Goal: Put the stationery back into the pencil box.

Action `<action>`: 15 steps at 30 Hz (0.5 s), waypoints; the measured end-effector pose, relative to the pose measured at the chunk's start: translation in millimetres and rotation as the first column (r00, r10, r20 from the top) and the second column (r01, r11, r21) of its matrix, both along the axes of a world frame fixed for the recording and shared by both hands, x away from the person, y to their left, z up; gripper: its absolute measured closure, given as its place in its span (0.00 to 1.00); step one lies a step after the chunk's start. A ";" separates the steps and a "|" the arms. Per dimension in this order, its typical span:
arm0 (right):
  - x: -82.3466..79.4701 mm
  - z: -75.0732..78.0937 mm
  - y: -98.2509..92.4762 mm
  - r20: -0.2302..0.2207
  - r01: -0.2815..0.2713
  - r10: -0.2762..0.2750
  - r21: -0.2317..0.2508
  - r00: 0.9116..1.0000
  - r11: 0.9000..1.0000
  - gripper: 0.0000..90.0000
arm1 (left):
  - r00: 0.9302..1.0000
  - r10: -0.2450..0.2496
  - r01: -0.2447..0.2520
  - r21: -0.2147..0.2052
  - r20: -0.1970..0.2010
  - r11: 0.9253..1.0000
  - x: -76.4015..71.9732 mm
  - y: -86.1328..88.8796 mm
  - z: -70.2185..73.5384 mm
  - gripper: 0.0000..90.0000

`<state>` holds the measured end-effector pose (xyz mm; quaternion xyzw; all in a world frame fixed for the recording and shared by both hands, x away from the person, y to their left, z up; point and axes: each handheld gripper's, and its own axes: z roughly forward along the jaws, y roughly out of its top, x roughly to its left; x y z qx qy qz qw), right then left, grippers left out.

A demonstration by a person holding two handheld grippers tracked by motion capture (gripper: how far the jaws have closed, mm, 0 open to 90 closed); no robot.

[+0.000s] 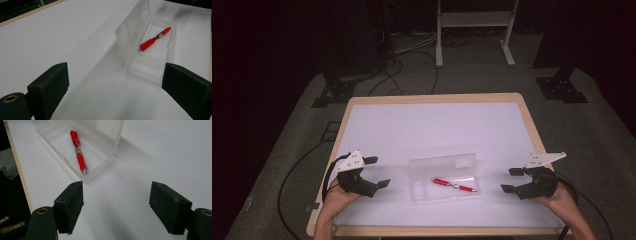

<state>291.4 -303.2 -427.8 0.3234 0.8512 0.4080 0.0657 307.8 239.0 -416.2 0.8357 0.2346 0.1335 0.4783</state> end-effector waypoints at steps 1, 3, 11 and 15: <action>-0.5 -0.7 -0.7 0.004 -0.001 0.001 0.001 1.000 1.000 0.29 | 1.000 0.000 0.000 0.000 0.000 1.000 -0.2 -0.3 0.3 0.08; -2.6 -1.5 -2.3 0.002 0.004 -0.004 0.000 1.000 1.000 0.29 | 1.000 -0.003 0.003 0.002 0.000 1.000 -0.7 -0.7 0.8 0.08; -10.1 -5.9 -10.8 0.001 0.027 -0.027 0.000 1.000 1.000 0.29 | 1.000 -0.005 0.005 0.000 0.004 1.000 -2.6 -2.1 1.1 0.08; -13.7 -7.3 -16.7 0.005 0.045 -0.045 0.004 0.999 0.999 0.29 | 1.000 -0.009 0.009 0.003 0.006 1.000 -3.1 -2.6 1.6 0.08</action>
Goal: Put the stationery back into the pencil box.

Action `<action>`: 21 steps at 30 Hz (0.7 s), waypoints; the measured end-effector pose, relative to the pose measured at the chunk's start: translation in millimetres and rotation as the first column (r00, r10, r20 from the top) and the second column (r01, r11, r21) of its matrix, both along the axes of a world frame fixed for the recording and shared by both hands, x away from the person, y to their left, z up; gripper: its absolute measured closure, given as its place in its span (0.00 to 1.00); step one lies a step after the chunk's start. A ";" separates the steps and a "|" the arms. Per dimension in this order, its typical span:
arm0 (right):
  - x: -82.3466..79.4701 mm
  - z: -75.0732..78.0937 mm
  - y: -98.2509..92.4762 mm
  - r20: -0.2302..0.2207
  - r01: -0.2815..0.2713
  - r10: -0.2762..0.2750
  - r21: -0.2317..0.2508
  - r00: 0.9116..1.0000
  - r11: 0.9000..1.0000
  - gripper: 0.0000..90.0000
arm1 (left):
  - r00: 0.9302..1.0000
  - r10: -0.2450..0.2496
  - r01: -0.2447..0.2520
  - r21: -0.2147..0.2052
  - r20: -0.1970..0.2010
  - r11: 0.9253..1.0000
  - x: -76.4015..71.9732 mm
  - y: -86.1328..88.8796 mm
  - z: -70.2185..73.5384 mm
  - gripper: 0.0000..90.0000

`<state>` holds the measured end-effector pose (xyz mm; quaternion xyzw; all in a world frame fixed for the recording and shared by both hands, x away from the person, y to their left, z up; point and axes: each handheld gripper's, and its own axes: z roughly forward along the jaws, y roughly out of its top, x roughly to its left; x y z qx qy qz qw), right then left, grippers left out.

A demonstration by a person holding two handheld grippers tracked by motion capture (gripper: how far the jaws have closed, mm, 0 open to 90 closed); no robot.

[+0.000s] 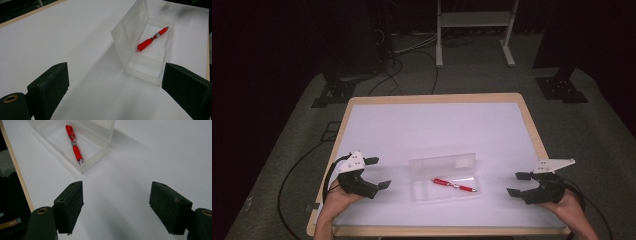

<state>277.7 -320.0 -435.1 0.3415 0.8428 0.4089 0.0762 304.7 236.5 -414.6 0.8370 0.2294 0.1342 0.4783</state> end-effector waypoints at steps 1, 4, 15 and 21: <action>-0.8 -0.2 -1.8 0.000 0.004 -0.004 0.000 1.000 1.000 0.29 | 1.000 0.000 0.000 0.001 0.000 1.000 -0.1 0.1 0.1 0.08; -4.0 -1.2 -6.6 0.002 0.019 -0.019 0.006 1.000 1.000 0.29 | 1.000 0.003 -0.003 -0.003 0.000 1.000 -1.1 0.9 0.9 0.08; -22.2 -11.5 -25.0 0.006 0.067 -0.067 0.026 0.998 0.997 0.28 | 1.000 0.011 -0.011 0.002 -0.004 1.000 -2.8 1.0 -0.7 0.08; -44.0 -18.3 -29.4 0.062 0.108 -0.112 0.068 0.992 0.992 0.27 | 1.000 0.006 -0.006 -0.021 0.003 1.000 -7.2 0.4 3.0 0.08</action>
